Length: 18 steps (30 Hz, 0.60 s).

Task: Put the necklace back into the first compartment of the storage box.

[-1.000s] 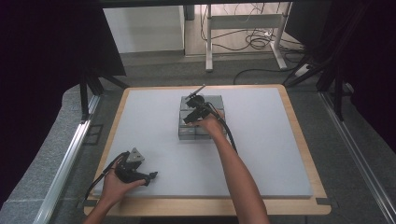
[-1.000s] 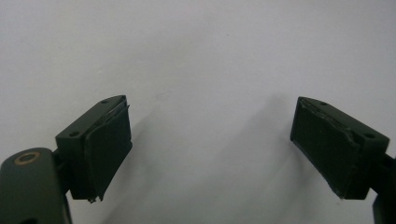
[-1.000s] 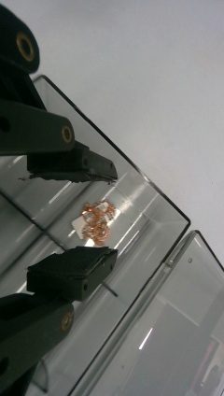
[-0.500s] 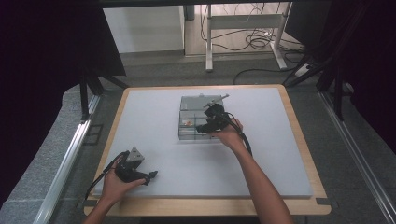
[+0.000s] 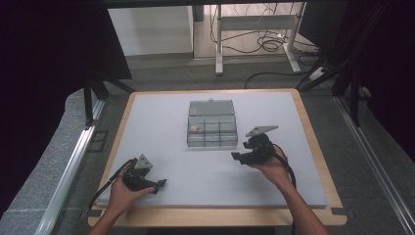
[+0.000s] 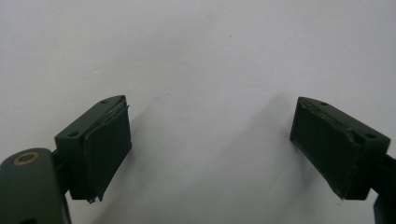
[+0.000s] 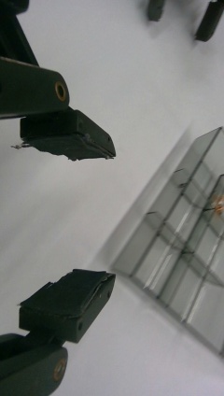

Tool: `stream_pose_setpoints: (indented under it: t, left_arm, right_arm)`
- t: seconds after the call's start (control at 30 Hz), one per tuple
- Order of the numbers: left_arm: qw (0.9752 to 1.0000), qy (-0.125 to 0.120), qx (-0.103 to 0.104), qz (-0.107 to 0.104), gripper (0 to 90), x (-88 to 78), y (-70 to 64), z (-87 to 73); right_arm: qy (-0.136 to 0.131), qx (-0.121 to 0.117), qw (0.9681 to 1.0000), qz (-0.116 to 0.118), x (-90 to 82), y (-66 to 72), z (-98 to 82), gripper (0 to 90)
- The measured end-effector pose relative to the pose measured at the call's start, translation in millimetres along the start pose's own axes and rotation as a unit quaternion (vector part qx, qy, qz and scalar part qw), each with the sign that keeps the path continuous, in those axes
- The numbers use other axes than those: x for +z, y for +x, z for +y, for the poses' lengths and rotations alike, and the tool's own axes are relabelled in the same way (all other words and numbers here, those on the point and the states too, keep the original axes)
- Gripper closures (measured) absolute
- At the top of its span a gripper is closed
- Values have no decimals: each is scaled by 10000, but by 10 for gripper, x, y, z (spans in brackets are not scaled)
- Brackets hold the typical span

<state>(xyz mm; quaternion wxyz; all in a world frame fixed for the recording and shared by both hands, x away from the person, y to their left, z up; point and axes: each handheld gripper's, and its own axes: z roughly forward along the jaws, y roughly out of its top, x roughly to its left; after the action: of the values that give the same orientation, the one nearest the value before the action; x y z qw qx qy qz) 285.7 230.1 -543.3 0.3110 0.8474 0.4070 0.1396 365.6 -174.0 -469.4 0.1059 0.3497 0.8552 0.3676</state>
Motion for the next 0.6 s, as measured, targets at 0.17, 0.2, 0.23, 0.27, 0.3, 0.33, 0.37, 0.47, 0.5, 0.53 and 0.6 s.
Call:
stream_pose_setpoints:
  t: [0.17, 0.2, 0.23, 0.27, 0.3, 0.33, 0.37, 0.47, 0.5, 0.53, 0.6]
  left_arm:
    - [10000, -1, 12, 17, 125, -4, -2, -4]
    - [10000, 0, 13, 13, 125, -4, -1, -3]
    - [10000, 0, 12, 10, 124, -3, 1, -3]
    - [10000, -4, 12, 6, 123, -2, 1, -3]
    - [10000, -13, 21, 15, 123, -3, 1, -3]
    - [10000, -21, 33, 29, 125, -5, 0, -4]
    - [10000, -22, 42, 31, 126, -6, 1, -5]
    - [10000, -39, 42, 42, 126, -13, 3, -6]
    - [10000, -44, 39, 38, 126, -15, 5, -6]
    - [10000, -50, 35, 35, 126, -16, 5, -6]
    - [10000, -46, 42, 35, 126, -16, 5, -6]
  right_arm:
    - [-114, 58, 9999, -12, -172, -47, -300, 324]
    - [-161, 95, 9998, -1, -208, -60, -366, 326]
    - [-139, 131, 9998, -14, -236, -75, -422, 322]
    - [-106, 136, 9998, -61, -268, -92, -471, 321]
    - [-144, 163, 9997, -107, -303, -114, -520, 324]
    - [-206, 241, 9994, -106, -336, -139, -567, 324]
    - [-238, 333, 9991, -82, -361, -164, -610, 324]
    - [-270, 462, 9985, -109, -401, -218, -715, 324]
    - [-258, 480, 9984, -128, -406, -228, -736, 324]
    - [-275, 484, 9983, -159, -406, -238, -747, 324]
    - [-302, 512, 9981, -176, -405, -247, -748, 324]
